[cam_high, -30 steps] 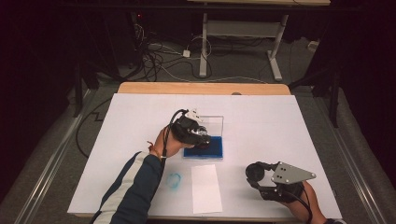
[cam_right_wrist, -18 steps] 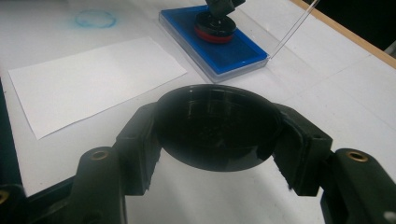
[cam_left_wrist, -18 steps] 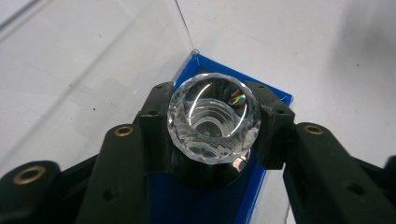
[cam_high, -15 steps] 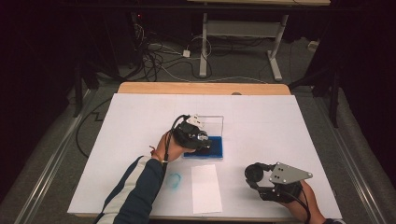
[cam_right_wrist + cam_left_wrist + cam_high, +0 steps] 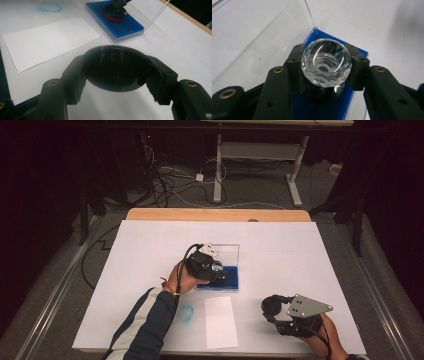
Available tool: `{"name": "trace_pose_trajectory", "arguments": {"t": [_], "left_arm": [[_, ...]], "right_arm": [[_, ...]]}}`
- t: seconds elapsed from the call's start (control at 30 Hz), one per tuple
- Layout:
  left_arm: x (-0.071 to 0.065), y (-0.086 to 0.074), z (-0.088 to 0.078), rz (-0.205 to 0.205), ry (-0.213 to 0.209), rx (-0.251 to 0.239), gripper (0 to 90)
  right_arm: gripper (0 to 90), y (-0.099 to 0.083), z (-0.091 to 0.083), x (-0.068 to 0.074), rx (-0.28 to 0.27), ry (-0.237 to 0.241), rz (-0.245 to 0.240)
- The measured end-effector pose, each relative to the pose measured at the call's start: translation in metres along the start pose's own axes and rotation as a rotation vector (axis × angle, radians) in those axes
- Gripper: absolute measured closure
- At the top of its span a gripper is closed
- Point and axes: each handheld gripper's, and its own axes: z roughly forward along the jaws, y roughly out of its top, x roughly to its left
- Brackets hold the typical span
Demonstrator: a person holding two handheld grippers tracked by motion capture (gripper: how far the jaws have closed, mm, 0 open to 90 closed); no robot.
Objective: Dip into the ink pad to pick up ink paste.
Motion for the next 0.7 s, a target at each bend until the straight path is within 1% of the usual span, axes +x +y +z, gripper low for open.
{"name": "trace_pose_trajectory", "arguments": {"t": [0.4,0.7], "left_arm": [[0.0022,-0.0014,-0.0001,-0.01,-0.017,-0.005,54.1],[0.0024,-0.0012,0.0011,-0.013,-0.02,-0.009,54.1]], "right_arm": [[38.1,0.0001,0.0002,0.0001,0.003,0.001,-0.007],[38.1,-0.0007,-0.0005,-0.0005,0.001,-0.003,-0.005]]}}
